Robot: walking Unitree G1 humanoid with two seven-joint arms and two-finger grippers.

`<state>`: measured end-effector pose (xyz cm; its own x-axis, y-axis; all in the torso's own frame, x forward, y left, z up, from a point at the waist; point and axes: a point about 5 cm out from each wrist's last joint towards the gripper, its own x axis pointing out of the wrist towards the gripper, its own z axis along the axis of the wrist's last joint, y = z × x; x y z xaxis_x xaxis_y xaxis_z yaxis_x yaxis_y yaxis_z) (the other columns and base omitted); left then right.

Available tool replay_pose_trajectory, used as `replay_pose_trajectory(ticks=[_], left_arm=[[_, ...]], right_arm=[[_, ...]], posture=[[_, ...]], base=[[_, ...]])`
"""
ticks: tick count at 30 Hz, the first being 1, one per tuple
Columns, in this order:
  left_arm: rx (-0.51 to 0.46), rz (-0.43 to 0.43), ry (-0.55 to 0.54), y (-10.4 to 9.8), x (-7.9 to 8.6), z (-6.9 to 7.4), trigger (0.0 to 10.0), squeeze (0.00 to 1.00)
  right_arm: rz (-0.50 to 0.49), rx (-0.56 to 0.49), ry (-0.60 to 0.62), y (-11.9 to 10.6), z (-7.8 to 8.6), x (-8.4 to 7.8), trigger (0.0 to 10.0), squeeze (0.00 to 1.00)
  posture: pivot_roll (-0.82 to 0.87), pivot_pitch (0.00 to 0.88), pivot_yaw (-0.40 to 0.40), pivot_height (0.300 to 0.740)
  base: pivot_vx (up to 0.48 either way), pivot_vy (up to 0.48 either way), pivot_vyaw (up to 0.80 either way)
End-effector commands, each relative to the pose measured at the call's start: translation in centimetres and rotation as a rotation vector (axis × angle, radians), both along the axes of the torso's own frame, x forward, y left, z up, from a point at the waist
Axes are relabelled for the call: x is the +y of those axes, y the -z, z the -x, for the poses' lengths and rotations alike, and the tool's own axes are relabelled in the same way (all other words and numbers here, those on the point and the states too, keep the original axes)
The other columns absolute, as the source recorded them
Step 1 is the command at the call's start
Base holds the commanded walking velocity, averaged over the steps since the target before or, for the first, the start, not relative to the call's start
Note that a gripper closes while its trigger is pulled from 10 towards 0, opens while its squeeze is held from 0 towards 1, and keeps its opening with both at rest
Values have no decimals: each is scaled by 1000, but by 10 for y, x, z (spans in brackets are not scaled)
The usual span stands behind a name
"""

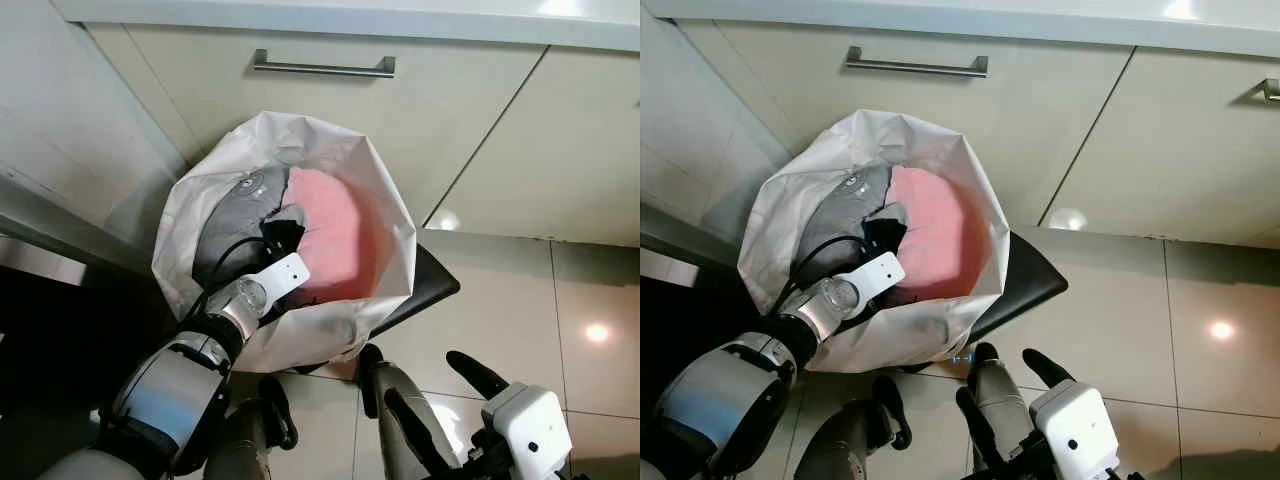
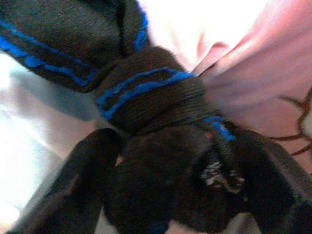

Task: Clothes washing

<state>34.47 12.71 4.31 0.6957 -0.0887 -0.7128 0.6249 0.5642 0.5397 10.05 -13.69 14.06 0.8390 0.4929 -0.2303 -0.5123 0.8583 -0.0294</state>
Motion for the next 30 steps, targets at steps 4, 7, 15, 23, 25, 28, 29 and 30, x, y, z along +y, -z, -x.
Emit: replay_pose_trajectory(ticks=[4, 7, 15, 23, 25, 28, 29, 30], left_arm=[[50, 75, -50, 10, 0, 8, 0, 0], [2, 238, -141, -1, -9, -1, 0, 0], [-84, 402, -178, -23, -23, -15, 0, 0], [-78, 406, -179, -20, -21, -13, 0, 0], [-78, 406, -179, -20, -21, -13, 0, 0], [-92, 494, -239, -26, -19, -17, 0, 0], [-98, 527, -259, -29, -19, -19, 0, 0], [-98, 527, -259, -29, -19, -19, 0, 0]], right_arm=[[1, 28, 0, 2, 2, 0, 10000, 0], [2, 30, 3, 4, 1, -1, 10000, 0], [1, 34, 3, 11, -3, -3, 10000, 0], [4, 35, 4, 14, -5, -5, 10000, 0], [4, 35, 4, 14, -5, -5, 10000, 0], [4, 30, 2, 15, -8, -5, 10000, 0], [5, 28, 1, 16, -8, -6, 10000, 0], [5, 28, 1, 16, -8, -6, 10000, 0]], posture=[[-575, 386, 74, 740], [-566, 384, 74, 740], [-553, 378, 69, 740], [-545, 365, 68, 740], [-545, 365, 68, 740], [-539, 354, 70, 740], [-536, 347, 70, 740], [-536, 347, 70, 740]], base=[[0, 0, 0], [0, 0, 0], [0, 0, 0], [0, 0, 0], [0, 0, 0], [0, 0, 0], [0, 0, 0], [0, 0, 0]])
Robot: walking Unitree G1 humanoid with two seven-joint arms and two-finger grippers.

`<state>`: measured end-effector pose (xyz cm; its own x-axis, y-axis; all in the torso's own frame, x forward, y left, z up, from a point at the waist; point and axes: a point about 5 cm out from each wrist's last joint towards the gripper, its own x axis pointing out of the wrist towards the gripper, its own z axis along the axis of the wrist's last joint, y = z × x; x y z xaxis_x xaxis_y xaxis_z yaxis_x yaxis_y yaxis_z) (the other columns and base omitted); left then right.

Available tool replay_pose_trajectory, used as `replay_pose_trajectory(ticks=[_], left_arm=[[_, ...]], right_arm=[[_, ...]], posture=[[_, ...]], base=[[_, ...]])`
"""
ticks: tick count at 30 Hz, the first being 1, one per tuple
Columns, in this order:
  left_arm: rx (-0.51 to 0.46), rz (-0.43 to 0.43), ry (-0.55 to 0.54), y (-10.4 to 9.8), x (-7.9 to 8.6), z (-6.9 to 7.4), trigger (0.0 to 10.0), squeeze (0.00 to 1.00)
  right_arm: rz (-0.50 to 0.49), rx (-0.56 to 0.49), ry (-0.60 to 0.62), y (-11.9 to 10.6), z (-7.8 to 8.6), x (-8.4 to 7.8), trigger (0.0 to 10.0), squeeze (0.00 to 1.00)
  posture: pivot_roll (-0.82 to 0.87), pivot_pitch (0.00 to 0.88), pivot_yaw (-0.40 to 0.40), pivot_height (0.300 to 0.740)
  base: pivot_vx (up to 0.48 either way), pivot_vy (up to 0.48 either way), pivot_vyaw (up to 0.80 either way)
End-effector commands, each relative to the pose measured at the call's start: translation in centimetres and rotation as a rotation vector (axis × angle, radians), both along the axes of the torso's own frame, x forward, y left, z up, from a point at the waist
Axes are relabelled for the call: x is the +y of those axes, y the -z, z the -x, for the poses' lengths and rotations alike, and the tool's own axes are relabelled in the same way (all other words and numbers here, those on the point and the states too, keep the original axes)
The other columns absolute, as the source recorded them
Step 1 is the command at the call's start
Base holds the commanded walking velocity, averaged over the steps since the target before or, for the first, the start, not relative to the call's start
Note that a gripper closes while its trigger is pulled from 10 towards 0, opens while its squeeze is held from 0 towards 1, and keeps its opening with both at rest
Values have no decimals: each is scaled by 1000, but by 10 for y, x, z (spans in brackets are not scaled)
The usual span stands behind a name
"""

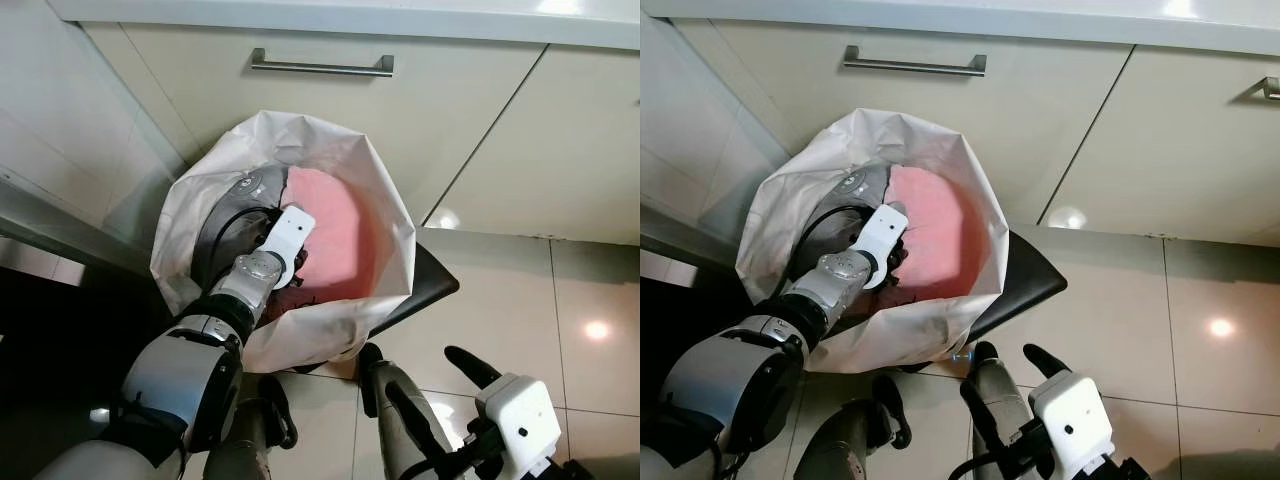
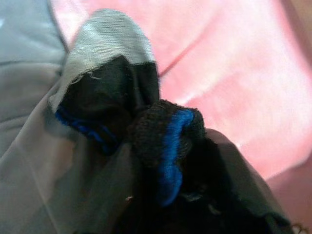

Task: Clothes washing

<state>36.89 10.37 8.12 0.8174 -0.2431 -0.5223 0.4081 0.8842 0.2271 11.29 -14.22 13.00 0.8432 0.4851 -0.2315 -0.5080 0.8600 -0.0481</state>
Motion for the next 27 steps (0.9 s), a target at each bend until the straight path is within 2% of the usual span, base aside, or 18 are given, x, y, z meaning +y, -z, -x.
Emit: replay_pose_trajectory(ticks=[1, 9, 12, 15, 17, 21, 24, 27], left_arm=[[32, 19, -29, 8, 5, 4, 0, 0], [40, 10, -23, 15, 8, 9, 0, 0], [26, 71, -57, 9, 9, 5, 0, 0], [37, 65, -6, 9, 4, 5, 0, 0], [29, 97, -3, 7, 1, 5, 0, 0], [22, 188, -18, 5, 1, 4, 0, 0], [3, 211, -22, 1, 4, 2, 0, 0], [-52, 221, -24, -11, 8, -5, 0, 0]], right_arm=[[-13, 35, -3, 6, 3, -1, 10000, 0], [-12, 38, -6, 7, 3, -1, 10000, 0], [-11, 36, -7, 8, 2, -1, 10000, 0], [-18, 21, 1, 7, -3, 0, 10000, 0], [-21, 17, 6, 9, -5, 0, 10000, 0], [-31, 5, 36, 11, -14, -3, 10000, 0], [-21, -5, 81, 12, -22, -7, 10000, 0], [-12, -17, 160, 16, -36, -15, 10000, 0]], posture=[[-537, 346, 69, 740], [-540, 341, 64, 740], [-538, 335, 69, 740], [-525, 325, 75, 740], [-521, 321, 76, 740], [-502, 303, 76, 740], [-499, 297, 78, 740], [-479, 266, 87, 740]], base=[[0, 0, 0], [0, 0, 0], [0, 0, 0], [0, 0, 0], [0, 0, 0], [0, 0, 0], [0, 0, 0], [0, 0, 0]])
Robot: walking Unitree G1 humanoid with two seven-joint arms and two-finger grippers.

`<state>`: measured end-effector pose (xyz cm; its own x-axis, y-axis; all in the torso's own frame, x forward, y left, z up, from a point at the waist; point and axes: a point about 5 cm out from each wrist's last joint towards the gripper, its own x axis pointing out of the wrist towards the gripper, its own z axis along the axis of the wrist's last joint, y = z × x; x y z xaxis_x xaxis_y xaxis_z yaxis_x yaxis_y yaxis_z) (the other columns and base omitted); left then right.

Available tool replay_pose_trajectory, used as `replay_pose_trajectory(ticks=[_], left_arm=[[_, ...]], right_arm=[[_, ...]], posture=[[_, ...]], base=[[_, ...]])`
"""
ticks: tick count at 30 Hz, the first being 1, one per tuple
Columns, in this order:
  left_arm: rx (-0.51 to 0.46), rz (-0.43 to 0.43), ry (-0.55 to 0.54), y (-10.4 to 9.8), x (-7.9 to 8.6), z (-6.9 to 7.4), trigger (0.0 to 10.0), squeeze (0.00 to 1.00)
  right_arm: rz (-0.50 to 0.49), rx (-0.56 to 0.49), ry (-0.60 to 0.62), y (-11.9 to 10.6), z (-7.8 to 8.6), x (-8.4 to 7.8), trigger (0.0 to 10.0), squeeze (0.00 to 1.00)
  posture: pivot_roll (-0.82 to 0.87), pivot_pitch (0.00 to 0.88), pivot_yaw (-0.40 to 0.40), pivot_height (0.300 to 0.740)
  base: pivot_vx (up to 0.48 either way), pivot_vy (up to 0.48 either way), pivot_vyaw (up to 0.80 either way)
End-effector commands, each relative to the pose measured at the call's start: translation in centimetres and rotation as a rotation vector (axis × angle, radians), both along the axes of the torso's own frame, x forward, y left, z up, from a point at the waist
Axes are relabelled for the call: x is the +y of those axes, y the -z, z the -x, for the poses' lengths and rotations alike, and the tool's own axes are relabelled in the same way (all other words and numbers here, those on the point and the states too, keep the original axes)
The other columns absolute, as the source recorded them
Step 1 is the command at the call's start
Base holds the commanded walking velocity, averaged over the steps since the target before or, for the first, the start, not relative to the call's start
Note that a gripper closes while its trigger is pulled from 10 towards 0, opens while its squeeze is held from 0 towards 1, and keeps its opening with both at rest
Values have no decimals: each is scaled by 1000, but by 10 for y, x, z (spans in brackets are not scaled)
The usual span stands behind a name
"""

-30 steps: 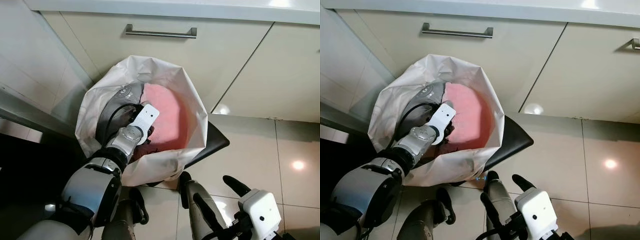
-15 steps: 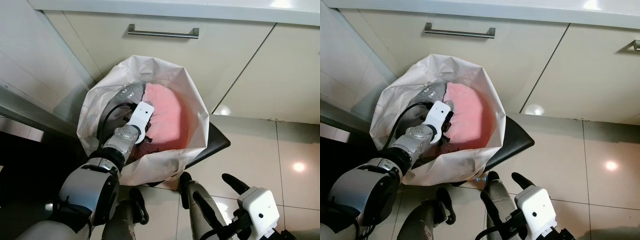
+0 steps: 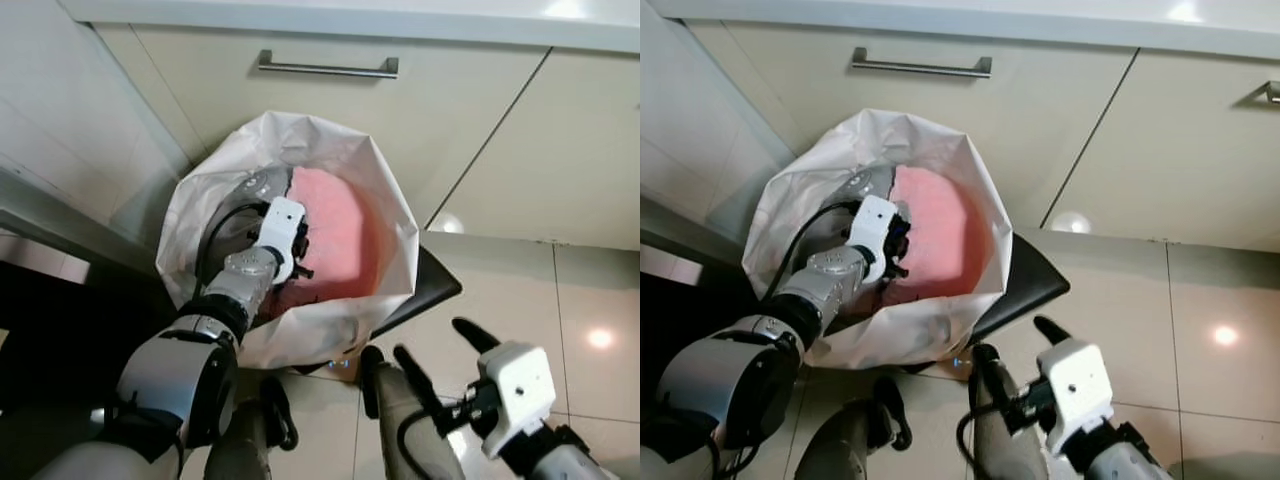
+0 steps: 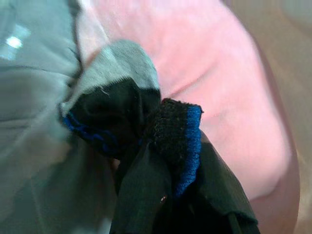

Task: Clothes washing

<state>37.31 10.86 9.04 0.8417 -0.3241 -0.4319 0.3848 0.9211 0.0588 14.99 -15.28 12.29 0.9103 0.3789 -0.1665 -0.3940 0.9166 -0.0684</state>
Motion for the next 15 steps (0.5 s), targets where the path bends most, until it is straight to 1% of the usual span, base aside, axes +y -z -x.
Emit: replay_pose_trajectory(ticks=[1, 2, 5, 6, 7, 8, 9, 10, 11, 12, 13, 14, 15], left_arm=[[-56, 41, -24, -14, 7, -7, 0, 0], [-56, 41, -24, -14, 7, -7, 0, 0], [-142, 100, -32, -37, 10, -18, 0, 0], [-142, 100, -32, -37, 10, -18, 0, 0], [-212, 111, -34, -55, 14, -25, 0, 0], [-247, 128, -33, -66, 16, -28, 0, 0], [-247, 128, -33, -66, 16, -28, 0, 0], [-278, 130, -35, -74, 18, -31, 0, 0], [-330, 121, -42, -88, 24, -35, 0, 0], [-330, 121, -42, -88, 24, -35, 0, 0], [-361, 122, -42, -96, 27, -37, 0, 0], [-417, 118, -56, -112, 36, -40, 0, 0], [-447, 113, -63, -120, 42, -41, 0, 0]], right_arm=[[12, 35, 86, 11, -8, -10, 10000, 0], [12, 35, 86, 11, -8, -10, 10000, 0], [-7, 10, 133, 13, -24, -14, 10000, 0], [-7, 10, 133, 13, -24, -14, 10000, 0], [-26, -17, 145, 12, -39, -12, 10000, 0], [-31, -29, 151, 12, -47, -11, 10000, 0], [-31, -29, 151, 12, -47, -11, 10000, 0], [-35, -38, 150, 13, -54, -10, 10000, 0], [-40, -54, 143, 14, -66, -6, 10000, 0], [-40, -54, 143, 14, -66, -6, 10000, 0], [-49, -64, 142, 13, -73, -3, 10000, 0], [-72, -82, 142, 13, -89, 1, 10000, 0], [-80, -93, 142, 12, -96, 3, 10000, 0]], posture=[[-470, 254, 90, 740], [-470, 254, 90, 740], [-429, 196, 101, 740], [-429, 196, 101, 740], [-400, 163, 104, 740], [-381, 139, 105, 740], [-381, 139, 105, 740], [-365, 118, 104, 740], [-331, 84, 103, 740], [-331, 84, 103, 740], [-317, 69, 101, 740], [-272, 25, 97, 740], [-257, 10, 96, 740]], base=[[0, 0, 0], [0, 0, 0], [0, 0, 0], [0, 0, 0], [0, 0, 0], [0, 0, 0], [0, 0, 0], [0, 0, 0], [0, 0, 0], [0, 0, 0], [0, 0, 0], [0, 0, 0], [0, 0, 0]])
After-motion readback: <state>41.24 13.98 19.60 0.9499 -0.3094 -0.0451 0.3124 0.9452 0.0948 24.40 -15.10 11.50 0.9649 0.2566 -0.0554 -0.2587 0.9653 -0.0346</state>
